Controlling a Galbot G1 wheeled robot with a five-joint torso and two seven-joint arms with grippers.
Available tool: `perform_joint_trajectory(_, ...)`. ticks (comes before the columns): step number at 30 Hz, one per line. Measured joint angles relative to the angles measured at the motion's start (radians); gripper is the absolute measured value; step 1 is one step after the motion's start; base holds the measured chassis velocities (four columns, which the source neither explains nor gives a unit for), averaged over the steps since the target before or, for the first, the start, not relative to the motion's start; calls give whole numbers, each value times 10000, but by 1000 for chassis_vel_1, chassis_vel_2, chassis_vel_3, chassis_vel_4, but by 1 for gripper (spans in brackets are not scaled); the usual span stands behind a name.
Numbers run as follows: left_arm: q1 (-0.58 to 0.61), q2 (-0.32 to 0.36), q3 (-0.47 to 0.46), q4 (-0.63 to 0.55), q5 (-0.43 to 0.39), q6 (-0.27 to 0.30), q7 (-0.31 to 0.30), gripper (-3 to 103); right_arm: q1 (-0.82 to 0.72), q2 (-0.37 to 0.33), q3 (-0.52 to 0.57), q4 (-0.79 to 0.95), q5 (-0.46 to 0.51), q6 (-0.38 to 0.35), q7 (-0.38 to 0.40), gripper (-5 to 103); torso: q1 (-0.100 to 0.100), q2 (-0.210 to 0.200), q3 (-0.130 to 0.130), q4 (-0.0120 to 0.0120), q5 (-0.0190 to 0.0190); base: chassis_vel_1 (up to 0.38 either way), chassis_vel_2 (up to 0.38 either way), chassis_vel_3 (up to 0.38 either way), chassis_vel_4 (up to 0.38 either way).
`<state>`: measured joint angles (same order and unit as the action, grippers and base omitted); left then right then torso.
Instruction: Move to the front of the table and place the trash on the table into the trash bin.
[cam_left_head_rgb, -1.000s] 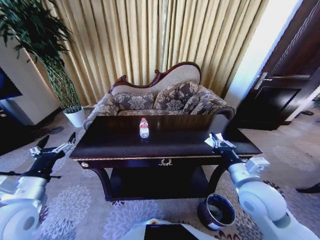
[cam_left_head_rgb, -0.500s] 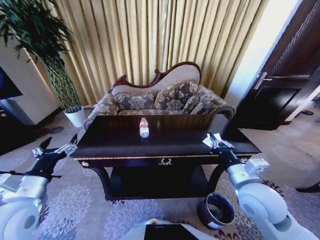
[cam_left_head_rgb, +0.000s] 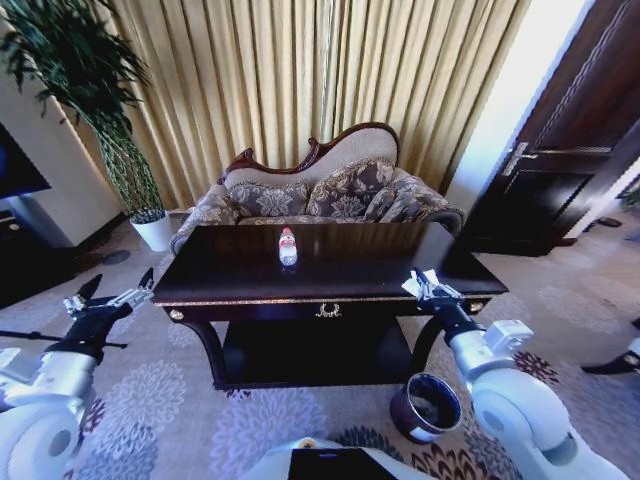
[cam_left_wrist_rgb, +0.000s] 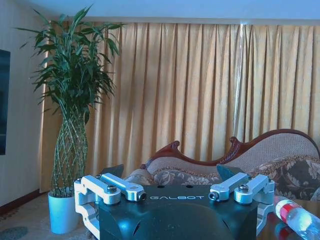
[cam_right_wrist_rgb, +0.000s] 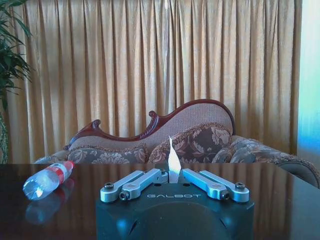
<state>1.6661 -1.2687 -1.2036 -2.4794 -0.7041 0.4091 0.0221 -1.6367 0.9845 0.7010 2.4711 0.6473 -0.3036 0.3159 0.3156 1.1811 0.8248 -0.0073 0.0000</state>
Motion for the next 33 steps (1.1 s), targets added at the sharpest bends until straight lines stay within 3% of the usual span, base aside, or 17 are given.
perform_joint_trajectory(16, 50, -81, -19, 34, -1, -298, 92, 100, 40, 151, -373, -741, -587, 204, 15, 0, -5, 3, -3, -1, -1, 108, -120, -129, 114)
perform_joint_trajectory(33, 67, -146, -70, 117, -21, -495, 96, 100, 2754, 534, -1684, -8097, -2095, 477, -656, 0, 1, -2, 1, -1, 0, 0, 0, 0, 0)
